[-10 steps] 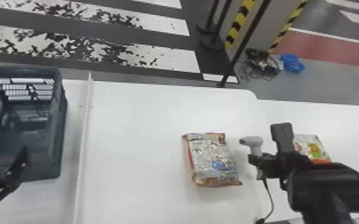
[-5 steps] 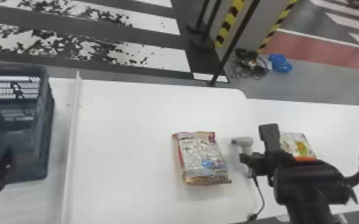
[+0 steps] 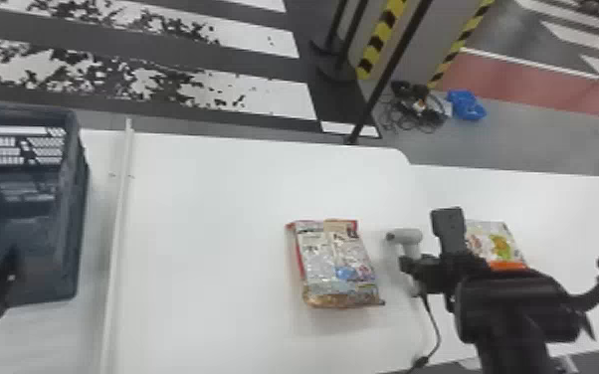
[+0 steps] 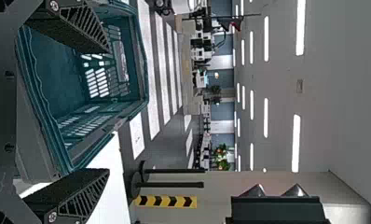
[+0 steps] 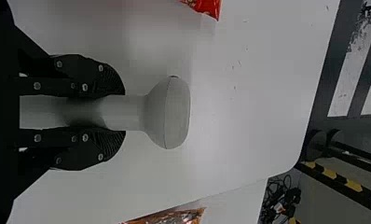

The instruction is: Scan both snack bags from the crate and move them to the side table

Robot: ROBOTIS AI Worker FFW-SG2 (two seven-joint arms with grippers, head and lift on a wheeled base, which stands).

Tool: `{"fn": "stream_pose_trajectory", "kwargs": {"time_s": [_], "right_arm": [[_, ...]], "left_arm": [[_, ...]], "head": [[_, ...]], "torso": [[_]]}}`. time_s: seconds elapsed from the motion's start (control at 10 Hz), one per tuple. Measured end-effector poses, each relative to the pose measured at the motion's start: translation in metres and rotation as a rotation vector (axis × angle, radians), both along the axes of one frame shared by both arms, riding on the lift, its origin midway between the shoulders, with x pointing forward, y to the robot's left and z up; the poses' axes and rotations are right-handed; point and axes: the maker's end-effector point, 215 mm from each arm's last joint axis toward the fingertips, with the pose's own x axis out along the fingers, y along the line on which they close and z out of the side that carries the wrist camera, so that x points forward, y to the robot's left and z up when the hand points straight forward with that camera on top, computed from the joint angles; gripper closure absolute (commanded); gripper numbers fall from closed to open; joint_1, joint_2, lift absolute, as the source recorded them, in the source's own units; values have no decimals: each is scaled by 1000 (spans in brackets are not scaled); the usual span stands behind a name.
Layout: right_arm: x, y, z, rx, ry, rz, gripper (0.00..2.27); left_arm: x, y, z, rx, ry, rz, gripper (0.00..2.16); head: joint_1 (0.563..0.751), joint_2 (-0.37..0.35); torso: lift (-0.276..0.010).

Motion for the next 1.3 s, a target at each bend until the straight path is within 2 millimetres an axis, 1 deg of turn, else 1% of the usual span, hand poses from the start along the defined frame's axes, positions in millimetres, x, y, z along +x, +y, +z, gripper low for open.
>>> {"fn": "stream_pose_trajectory", "kwargs": {"time_s": [0.2, 0.4, 0.6, 0.7, 0.8, 0.9, 1.0, 1.1, 1.3], "right_arm": [[-1, 2, -1, 10, -9, -3, 934], [-2, 1, -2, 8, -8, -7, 633], [-4, 0, -2, 4, -7, -11, 137], [-4, -4, 1, -7, -13, -22, 87], [-5, -8, 9, -13, -33, -36, 90], [-6, -12, 23, -11, -66, -54, 110], [-9, -9, 37, 28, -100, -65, 147], [-12, 2, 46, 105, -116, -56, 157], [-24, 38, 49, 327, -102, -33, 164]], "left_arm": [[0, -1, 1, 0, -2, -2, 90], [-1, -1, 1, 0, -2, -3, 90], [-1, -1, 2, 0, -3, -4, 90], [-1, -1, 2, 0, -4, -5, 90], [-1, -1, 2, 1, -3, -5, 90], [-2, -1, 2, 1, -3, -4, 90], [-1, -1, 2, 1, -3, -4, 90], [-1, -1, 1, 0, -1, -4, 90], [-2, -1, -1, 0, 3, -4, 90]], "head": [[695, -333], [695, -334], [695, -337], [695, -343], [695, -346], [695, -350], [695, -350], [695, -341], [695, -309]], "torso": [[-75], [-75], [-75], [-75], [-75], [-75], [-75], [-75], [-75]]}}
